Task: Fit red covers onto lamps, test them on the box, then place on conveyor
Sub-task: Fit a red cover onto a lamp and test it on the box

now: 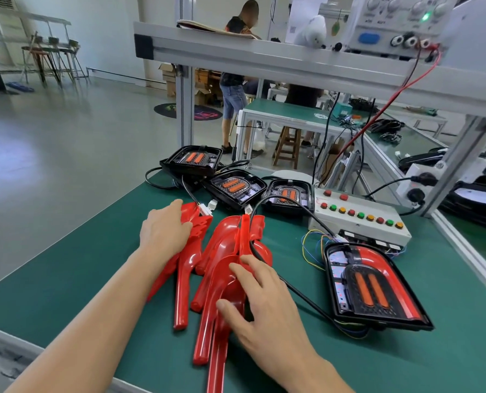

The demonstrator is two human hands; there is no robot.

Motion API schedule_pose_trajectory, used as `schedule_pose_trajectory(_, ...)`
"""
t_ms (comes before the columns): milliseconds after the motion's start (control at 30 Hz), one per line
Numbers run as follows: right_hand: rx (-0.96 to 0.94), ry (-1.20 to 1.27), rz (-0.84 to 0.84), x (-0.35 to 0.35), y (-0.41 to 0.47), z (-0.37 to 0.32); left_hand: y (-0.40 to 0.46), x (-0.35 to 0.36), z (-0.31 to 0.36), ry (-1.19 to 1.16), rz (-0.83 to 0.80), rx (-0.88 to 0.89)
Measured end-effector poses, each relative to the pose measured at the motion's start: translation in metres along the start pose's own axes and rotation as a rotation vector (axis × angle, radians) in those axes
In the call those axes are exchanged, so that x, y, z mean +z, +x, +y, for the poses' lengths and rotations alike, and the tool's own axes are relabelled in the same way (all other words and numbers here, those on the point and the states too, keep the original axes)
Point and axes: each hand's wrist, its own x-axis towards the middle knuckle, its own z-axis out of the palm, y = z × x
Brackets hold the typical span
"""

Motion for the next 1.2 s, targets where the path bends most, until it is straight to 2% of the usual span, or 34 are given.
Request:
schedule_pose_trajectory(300,-0.009,-0.02,-0.036,-0.003,0.009,-0.001,0.013,-0.012,0.007,-0.128,-0.078,-0.082)
schedule_pose_trajectory(400,0.012,-0.069,-0.114,-0.001,0.016,-0.003,0.012,-0.014,0.008,-0.272,-0.099,-0.114)
schedule_pose_trajectory(467,0.026,-0.038,-0.102,-0.001,0.019,-0.003,0.01,-0.014,0.009,-0.381,-0.077,-0.124)
schedule_pose_trajectory(600,0.06,0.107,0.003,-0.006,0.026,-0.004,0.002,-0.018,0.024,-0.573,0.072,-0.017)
schedule_pose_trajectory(733,0.11,0.218,0.068,-0.01,0.032,-0.005,-0.008,-0.014,0.058,-0.692,0.115,0.095)
schedule_pose_trajectory(867,0.181,0.26,0.116,-0.012,0.035,-0.006,-0.023,0.0,0.09,-0.927,0.048,0.068)
schedule_pose_trajectory(1033,0.241,0.355,0.203,-0.025,0.028,-0.004,-0.036,0.022,0.118,-1.034,-0.011,0.055)
schedule_pose_trajectory(1100,0.266,0.349,0.242,-0.034,0.023,0.0,-0.041,0.028,0.129,-1.149,-0.061,-0.008)
schedule_pose_trajectory(1200,0.333,0.253,0.262,-0.044,0.017,0.011,-0.05,0.034,0.148,-1.397,-0.232,-0.149)
